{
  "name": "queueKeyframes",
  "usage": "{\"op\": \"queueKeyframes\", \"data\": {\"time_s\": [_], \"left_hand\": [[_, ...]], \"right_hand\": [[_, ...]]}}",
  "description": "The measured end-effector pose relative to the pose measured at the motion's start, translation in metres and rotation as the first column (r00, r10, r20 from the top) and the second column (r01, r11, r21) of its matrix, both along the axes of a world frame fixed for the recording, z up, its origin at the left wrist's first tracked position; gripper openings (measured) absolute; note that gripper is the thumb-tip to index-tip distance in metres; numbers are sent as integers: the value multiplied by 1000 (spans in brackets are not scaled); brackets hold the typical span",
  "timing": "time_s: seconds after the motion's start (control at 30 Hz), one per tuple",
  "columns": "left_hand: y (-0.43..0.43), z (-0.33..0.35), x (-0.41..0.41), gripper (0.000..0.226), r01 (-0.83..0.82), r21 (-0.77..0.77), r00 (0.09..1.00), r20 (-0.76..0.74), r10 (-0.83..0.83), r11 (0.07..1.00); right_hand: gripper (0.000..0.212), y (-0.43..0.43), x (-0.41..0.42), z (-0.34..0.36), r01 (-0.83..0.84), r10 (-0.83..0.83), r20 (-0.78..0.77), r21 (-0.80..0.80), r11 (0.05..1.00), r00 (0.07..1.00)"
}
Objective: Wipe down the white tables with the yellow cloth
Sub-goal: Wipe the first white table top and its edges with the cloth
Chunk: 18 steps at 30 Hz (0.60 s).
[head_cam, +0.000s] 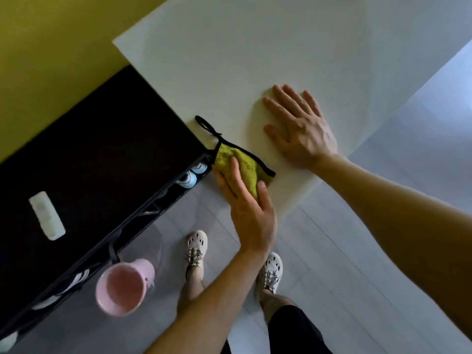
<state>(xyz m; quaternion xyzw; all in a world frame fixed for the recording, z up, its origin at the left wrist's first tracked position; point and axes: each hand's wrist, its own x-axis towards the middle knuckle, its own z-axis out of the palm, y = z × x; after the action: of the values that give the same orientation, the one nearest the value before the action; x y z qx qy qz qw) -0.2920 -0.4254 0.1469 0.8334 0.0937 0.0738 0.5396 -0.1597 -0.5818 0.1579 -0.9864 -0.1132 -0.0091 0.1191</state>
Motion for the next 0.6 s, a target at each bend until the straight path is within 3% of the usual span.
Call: {"op": "queueKeyframes", "data": {"time_s": [0.1,0.23,0.33,0.5,0.6], "left_hand": [[21,-12,46,67,-32,64,999,0,32,997],[51,-14,121,63,-202,133,979,39,199,970],[27,-14,87,62,-233,134,972,39,230,963],[-31,2,-49,67,-73,-17,997,-32,73,997],[-15,-5,-15,67,-51,-18,999,-17,51,999]], "right_hand": [[64,-2,4,-1,-7,7,23,26,1000,1000],[66,1,1,-4,12,-12,17,44,999,1000],[65,-1,1,-2,7,-9,35,67,998,999],[66,0,2,0,8,-9,10,64,998,1000],[67,-1,2,-1,6,-8,22,68,998,1000]]}}
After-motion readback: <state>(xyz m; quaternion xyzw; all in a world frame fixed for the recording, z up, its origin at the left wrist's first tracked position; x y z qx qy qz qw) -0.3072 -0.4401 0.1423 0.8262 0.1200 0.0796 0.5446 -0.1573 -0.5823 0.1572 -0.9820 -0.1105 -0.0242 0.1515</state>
